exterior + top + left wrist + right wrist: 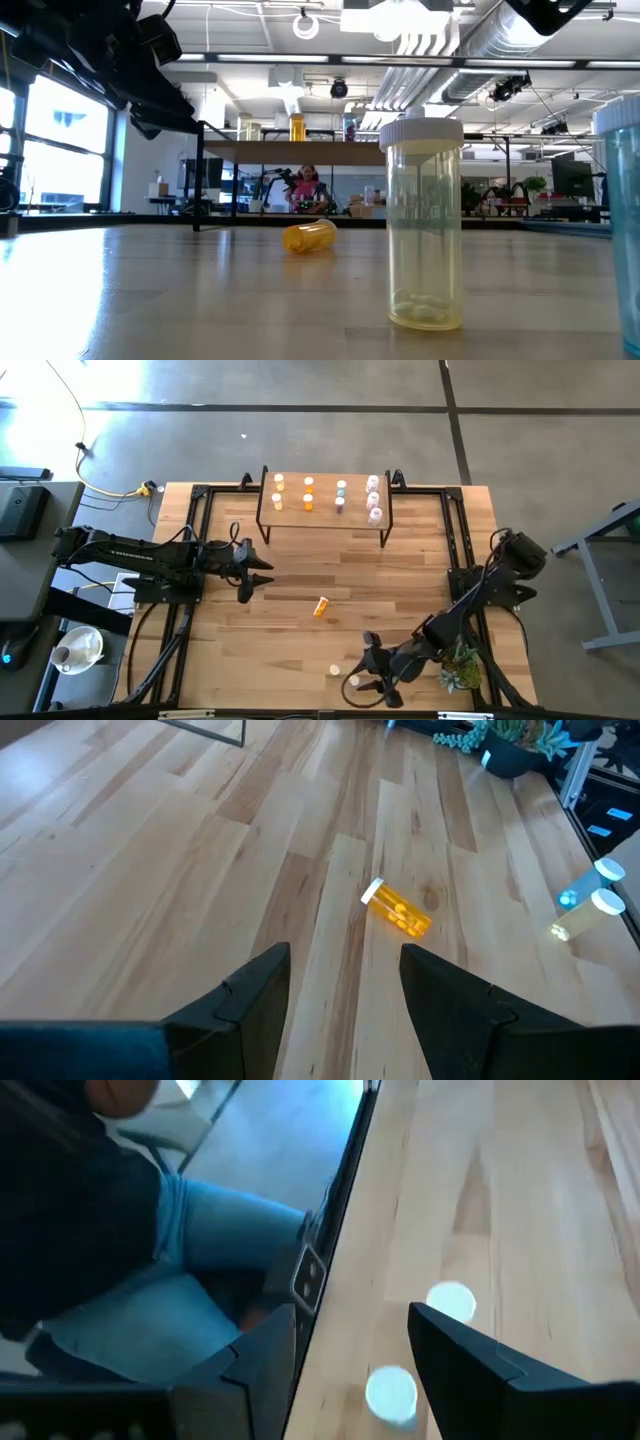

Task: Pick and place medicine bottles onto shelf by color
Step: Put the blue pill bottle on the shelf aligned with the blue pill bottles

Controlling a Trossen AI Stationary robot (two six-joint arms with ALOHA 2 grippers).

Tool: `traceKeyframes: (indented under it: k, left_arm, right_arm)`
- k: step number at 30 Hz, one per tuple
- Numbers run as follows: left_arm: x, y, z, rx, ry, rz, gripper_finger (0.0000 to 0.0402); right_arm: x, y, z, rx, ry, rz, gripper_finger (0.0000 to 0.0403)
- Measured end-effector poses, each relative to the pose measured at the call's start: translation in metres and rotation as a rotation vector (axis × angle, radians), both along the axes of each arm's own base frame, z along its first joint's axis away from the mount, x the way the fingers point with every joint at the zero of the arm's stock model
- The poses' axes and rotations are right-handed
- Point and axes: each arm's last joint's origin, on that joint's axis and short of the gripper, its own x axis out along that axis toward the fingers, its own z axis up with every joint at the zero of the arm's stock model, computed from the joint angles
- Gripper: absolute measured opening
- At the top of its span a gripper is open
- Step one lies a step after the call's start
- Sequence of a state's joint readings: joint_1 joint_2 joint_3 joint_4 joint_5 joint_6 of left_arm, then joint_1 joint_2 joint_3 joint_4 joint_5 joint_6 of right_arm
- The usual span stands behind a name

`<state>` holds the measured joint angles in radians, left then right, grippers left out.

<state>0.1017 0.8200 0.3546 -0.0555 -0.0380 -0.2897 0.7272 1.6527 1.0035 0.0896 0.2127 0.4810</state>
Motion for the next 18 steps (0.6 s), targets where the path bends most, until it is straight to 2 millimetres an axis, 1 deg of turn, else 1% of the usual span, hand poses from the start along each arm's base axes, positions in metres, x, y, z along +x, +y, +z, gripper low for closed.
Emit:
traceKeyframes:
  k: [5,9,18]
  left_arm:
    - [0.000,0.000,0.000,-0.050,-0.007,0.029,0.0181]
    - [0.000,0.000,0.000,-0.055,-0.009,0.037,0.0181]
    - [0.000,0.003,0.001,-0.012,-0.013,0.112,0.0181]
  right_arm:
    - [-0.009,0.006,-0.006,-0.073,0.016,-0.042,0.0186]
    - [-0.013,0.011,-0.011,-0.112,0.011,-0.062,0.0186]
    - [-0.009,0.017,-0.037,-0.138,0.056,-0.116,0.0186]
